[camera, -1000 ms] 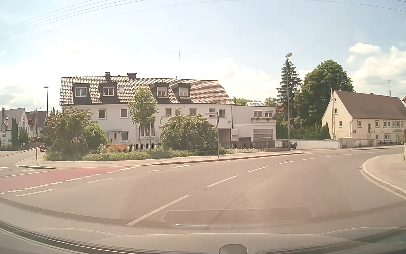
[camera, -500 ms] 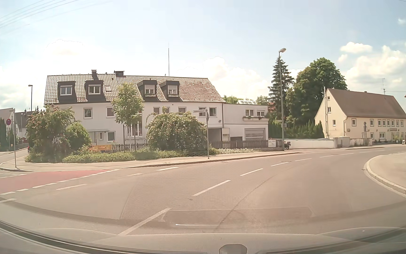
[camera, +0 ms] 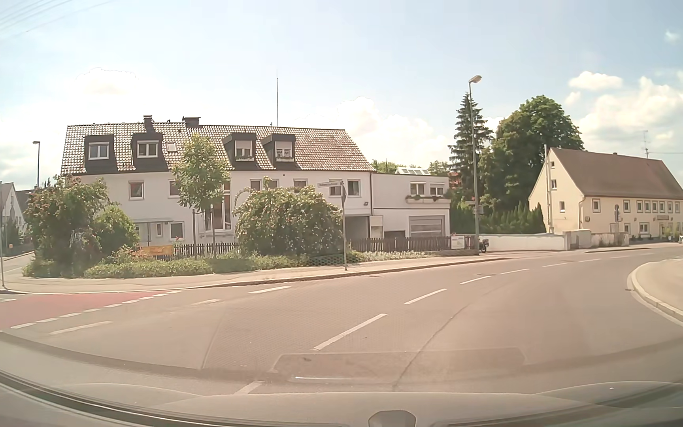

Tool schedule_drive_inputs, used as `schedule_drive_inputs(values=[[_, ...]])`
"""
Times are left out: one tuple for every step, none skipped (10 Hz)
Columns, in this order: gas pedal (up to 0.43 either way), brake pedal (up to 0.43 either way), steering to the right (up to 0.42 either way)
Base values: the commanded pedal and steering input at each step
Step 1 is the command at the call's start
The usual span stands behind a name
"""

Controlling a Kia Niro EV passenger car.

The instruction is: Follow the waypoints while adhering to traffic rules and regulations

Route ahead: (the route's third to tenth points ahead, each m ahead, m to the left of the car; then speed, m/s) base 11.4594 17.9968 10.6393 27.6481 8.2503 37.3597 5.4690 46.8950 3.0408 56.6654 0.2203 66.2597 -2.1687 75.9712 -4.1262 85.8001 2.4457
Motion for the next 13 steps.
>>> schedule_drive_inputs(values=[[0.0, 0.0, -0.077], [0.0, 0.0, -0.124], [0.0, 0.0, -0.161], [0.0, 0.0, -0.21], [0.059, 0.0, -0.256], [0.118, 0.0, -0.29], [0.118, 0.0, -0.324], [0.118, 0.0, -0.36], [0.15, 0.0, -0.392], [0.15, 0.0, -0.42], [0.157, 0.0, -0.455], [0.157, 0.0, -0.477], [0.157, 0.0, -0.508]])
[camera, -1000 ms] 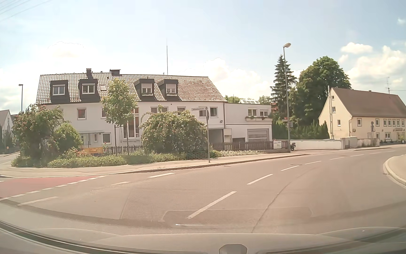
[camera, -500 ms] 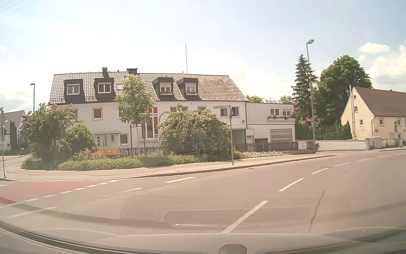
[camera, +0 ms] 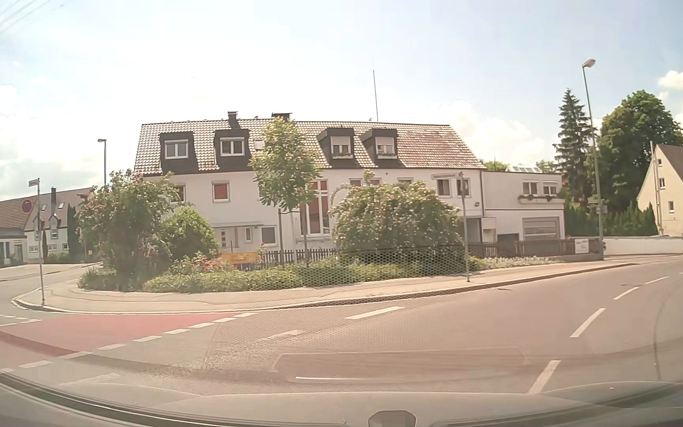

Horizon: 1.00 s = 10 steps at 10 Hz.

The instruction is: Follow the waypoints while adhering to traffic rules and regulations

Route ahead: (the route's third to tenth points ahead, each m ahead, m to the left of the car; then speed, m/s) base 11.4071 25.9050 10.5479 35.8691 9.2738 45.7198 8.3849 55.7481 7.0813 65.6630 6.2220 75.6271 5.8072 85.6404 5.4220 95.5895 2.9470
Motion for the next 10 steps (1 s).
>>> schedule_drive_inputs(values=[[0.157, 0.0, -0.529], [0.157, 0.0, -0.531], [0.157, 0.0, -0.524], [0.157, 0.0, -0.516], [0.157, 0.0, -0.515], [0.157, 0.0, -0.516], [0.157, 0.0, -0.517], [0.157, 0.0, -0.518], [0.15, 0.0, -0.518], [0.11, 0.0, -0.519]])
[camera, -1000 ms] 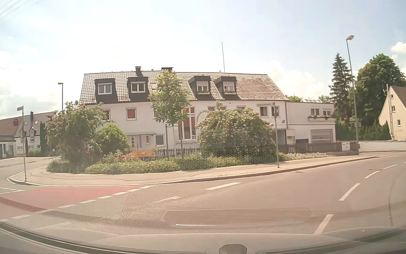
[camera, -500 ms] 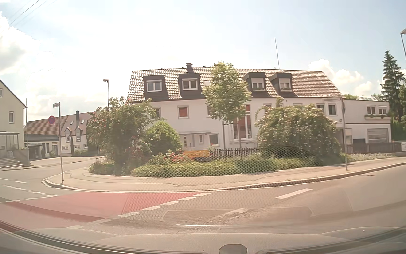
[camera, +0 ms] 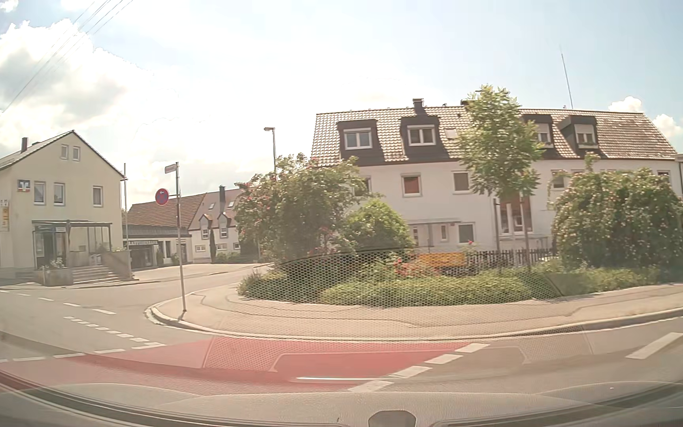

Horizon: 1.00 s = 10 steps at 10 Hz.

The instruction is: Follow the waypoints while adhering to traffic rules and regulations

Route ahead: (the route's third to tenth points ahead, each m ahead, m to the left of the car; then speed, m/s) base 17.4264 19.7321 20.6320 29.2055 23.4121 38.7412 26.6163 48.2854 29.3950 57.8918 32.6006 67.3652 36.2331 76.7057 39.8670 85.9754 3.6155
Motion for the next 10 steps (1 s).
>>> schedule_drive_inputs(values=[[0.087, 0.0, -0.521], [0.059, 0.0, -0.521], [0.0, 0.0, -0.521], [0.0, 0.0, -0.522], [0.0, 0.0, -0.523], [0.0, 0.0, -0.523], [0.0, 0.0, -0.522], [0.0, 0.0, -0.52], [0.0, 0.0, -0.512], [0.0, 0.0, -0.501]])
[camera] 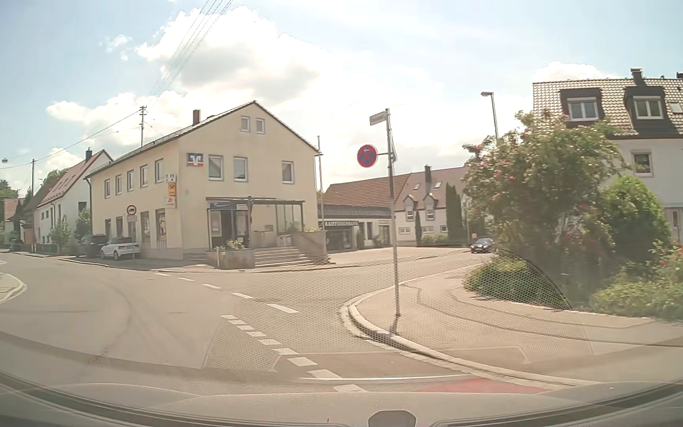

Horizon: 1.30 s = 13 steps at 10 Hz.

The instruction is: Follow the waypoints while adhering to traffic rules and regulations

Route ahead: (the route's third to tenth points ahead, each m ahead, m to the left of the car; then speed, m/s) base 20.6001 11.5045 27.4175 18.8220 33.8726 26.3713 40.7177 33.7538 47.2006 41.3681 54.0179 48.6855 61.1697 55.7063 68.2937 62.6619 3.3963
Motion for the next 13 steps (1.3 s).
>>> schedule_drive_inputs(values=[[0.0, 0.0, -0.492], [0.0, 0.0, -0.481], [0.0, 0.0, -0.463], [0.0, 0.0, -0.444], [0.0, 0.0, -0.411], [0.0, 0.0, -0.382], [0.0, 0.0, -0.364], [0.0, 0.0, -0.338], [0.0, 0.0, -0.31], [0.0, 0.0, -0.257], [0.0, 0.0, -0.225], [0.087, 0.0, -0.196], [0.157, 0.0, -0.156]])
